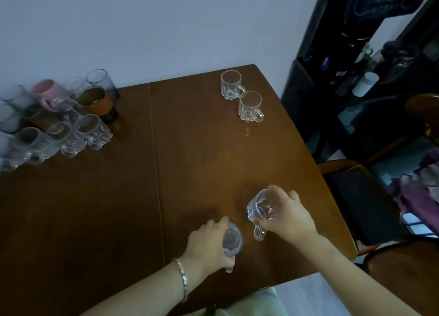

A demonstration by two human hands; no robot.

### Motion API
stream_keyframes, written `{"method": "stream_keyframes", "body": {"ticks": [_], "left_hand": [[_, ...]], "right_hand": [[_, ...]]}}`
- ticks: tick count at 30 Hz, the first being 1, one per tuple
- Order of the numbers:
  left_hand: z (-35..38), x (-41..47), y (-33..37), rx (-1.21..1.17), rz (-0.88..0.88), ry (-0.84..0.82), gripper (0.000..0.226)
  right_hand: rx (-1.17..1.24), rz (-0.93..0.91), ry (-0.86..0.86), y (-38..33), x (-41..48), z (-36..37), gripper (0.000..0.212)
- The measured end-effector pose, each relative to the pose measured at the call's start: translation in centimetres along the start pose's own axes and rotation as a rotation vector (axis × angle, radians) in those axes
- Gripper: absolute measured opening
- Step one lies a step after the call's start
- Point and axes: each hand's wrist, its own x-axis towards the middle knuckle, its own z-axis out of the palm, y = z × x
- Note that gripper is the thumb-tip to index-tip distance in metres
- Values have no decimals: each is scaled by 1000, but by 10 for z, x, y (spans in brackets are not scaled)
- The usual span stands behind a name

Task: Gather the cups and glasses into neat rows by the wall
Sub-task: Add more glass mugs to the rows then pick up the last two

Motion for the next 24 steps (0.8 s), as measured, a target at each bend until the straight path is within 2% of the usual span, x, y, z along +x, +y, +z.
{"method": "stream_keyframes", "body": {"ticks": [5,8,13,16,24], "left_hand": [[-20,-26,-75,-280,-145,172,78],[-37,-46,-135,-351,-249,253,73],[-71,-83,-247,-312,-398,360,83],[-92,-100,-325,-306,-458,365,83],[-152,-102,-491,-205,-523,406,92]], "right_hand": [[-102,-127,-57,-49,-2,20,90],[-121,-178,-107,-89,-4,43,90],[-107,-244,-153,-170,-2,96,88],[-131,-256,-150,-223,-4,132,87],[-111,-252,-175,-337,-8,220,86]]}}
